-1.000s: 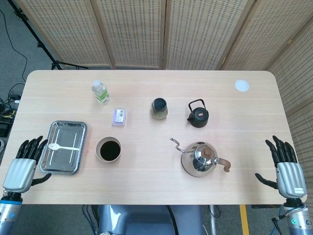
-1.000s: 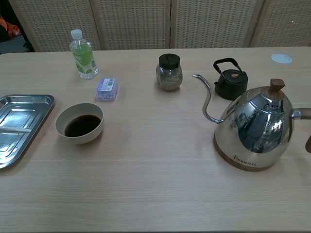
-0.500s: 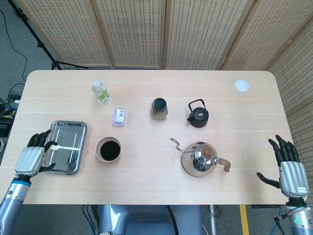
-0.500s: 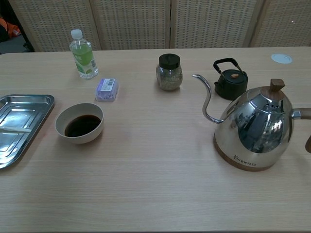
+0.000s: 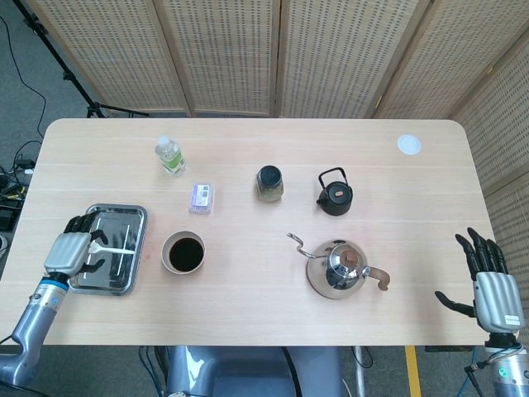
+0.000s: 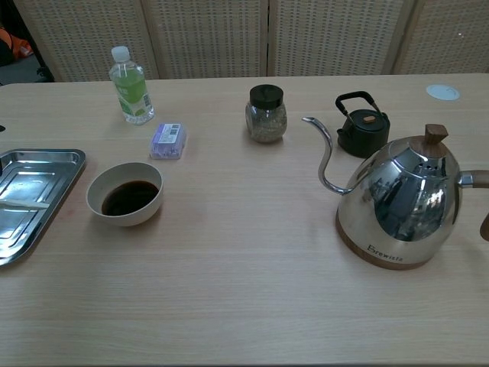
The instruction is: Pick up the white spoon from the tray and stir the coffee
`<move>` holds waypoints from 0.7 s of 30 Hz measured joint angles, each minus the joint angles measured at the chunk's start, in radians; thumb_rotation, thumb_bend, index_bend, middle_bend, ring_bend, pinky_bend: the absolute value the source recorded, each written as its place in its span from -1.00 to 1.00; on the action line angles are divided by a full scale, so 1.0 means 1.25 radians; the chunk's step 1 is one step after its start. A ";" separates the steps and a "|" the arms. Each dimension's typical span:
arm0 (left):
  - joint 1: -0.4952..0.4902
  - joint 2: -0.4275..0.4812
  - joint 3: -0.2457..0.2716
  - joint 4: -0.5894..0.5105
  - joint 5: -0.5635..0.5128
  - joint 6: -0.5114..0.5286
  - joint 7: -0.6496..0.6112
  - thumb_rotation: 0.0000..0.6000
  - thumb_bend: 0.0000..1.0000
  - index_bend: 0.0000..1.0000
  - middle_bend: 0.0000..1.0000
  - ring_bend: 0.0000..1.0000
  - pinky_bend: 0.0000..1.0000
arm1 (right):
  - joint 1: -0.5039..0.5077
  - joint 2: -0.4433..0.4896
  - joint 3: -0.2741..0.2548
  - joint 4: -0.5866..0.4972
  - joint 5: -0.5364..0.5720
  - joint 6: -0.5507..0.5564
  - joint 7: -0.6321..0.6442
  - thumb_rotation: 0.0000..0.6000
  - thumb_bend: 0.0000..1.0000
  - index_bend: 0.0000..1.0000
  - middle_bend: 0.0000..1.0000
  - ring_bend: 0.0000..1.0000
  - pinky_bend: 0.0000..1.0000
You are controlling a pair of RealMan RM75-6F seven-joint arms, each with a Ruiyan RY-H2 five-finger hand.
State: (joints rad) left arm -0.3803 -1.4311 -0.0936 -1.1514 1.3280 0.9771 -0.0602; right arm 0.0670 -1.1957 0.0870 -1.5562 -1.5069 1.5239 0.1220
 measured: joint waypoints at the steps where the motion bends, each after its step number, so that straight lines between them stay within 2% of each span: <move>1: -0.005 -0.006 0.000 0.011 -0.003 -0.010 -0.002 1.00 -0.42 -0.04 -1.00 -1.00 -1.00 | 0.000 0.001 0.000 0.000 0.000 -0.002 0.000 1.00 -1.00 -0.87 -1.00 -1.00 -1.00; 5: -0.015 -0.028 0.003 0.043 -0.006 -0.026 -0.023 1.00 -0.33 0.03 -1.00 -1.00 -1.00 | 0.000 0.002 -0.001 -0.002 0.000 -0.002 0.001 1.00 -1.00 -0.87 -1.00 -1.00 -1.00; 11: -0.023 -0.063 0.012 0.094 0.001 -0.036 -0.051 1.00 -0.34 0.03 -1.00 -1.00 -1.00 | 0.000 0.004 0.000 -0.004 0.001 -0.002 0.004 1.00 -1.00 -0.87 -1.00 -1.00 -1.00; 21: -0.047 -0.097 0.004 0.126 -0.031 -0.074 -0.011 1.00 -0.30 0.03 -1.00 -1.00 -1.00 | 0.000 0.008 -0.003 -0.003 -0.004 -0.003 0.010 1.00 -1.00 -0.87 -1.00 -1.00 -1.00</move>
State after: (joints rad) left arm -0.4391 -1.5528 -0.0891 -0.9942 1.2889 0.8846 -0.0742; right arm 0.0671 -1.1862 0.0838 -1.5601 -1.5114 1.5200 0.1349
